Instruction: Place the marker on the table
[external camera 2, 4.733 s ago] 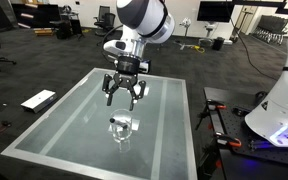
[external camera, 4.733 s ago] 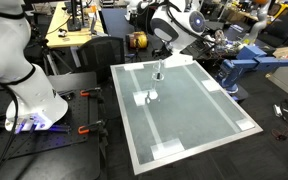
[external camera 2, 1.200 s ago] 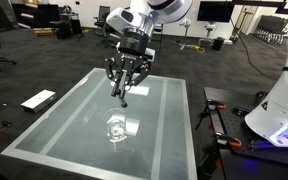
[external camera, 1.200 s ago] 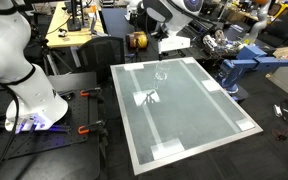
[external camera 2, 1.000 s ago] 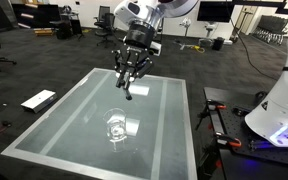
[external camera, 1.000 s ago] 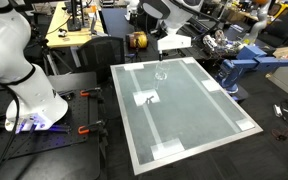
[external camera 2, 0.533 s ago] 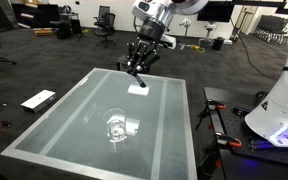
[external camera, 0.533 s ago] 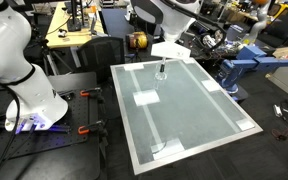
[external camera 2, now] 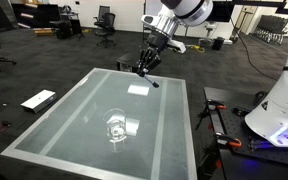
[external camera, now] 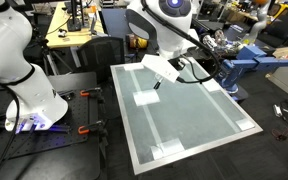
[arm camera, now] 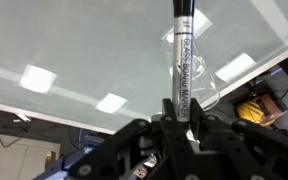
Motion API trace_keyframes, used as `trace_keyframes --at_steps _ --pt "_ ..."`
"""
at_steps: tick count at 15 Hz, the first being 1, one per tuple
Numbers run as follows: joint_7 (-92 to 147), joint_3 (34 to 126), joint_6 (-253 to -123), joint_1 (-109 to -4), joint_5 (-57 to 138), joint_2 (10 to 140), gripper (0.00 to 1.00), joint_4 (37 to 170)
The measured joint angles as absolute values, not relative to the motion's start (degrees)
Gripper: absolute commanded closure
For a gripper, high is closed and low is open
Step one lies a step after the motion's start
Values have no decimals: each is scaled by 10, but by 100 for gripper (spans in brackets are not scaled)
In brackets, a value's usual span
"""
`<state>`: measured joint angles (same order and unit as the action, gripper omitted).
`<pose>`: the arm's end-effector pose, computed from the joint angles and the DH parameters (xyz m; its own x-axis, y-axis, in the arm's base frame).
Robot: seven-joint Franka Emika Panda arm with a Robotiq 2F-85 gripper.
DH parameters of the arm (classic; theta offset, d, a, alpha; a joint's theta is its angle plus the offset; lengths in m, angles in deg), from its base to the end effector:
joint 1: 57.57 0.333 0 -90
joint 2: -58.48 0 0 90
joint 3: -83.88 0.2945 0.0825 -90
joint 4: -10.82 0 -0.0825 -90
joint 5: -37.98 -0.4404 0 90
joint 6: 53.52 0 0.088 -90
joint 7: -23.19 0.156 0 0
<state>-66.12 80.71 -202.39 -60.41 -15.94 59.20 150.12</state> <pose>0.5425 -0.0529 0.2028 0.6853 0.5120 0.5180 0.6339 -0.7695 -0.0780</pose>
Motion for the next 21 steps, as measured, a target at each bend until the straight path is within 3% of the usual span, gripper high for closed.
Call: trace_keyframes --at_steps 13,14,15,16,21 --pt "-291 789 -2027 -638 4 748 95 1455" --pt "-279 792 -2026 -642 7 757 91 1449" --pt "-268 797 -2026 -646 9 765 56 1442" --pt "-258 803 -2025 -651 10 773 55 1435" --pt "-231 827 -2023 -668 11 800 18 1408"
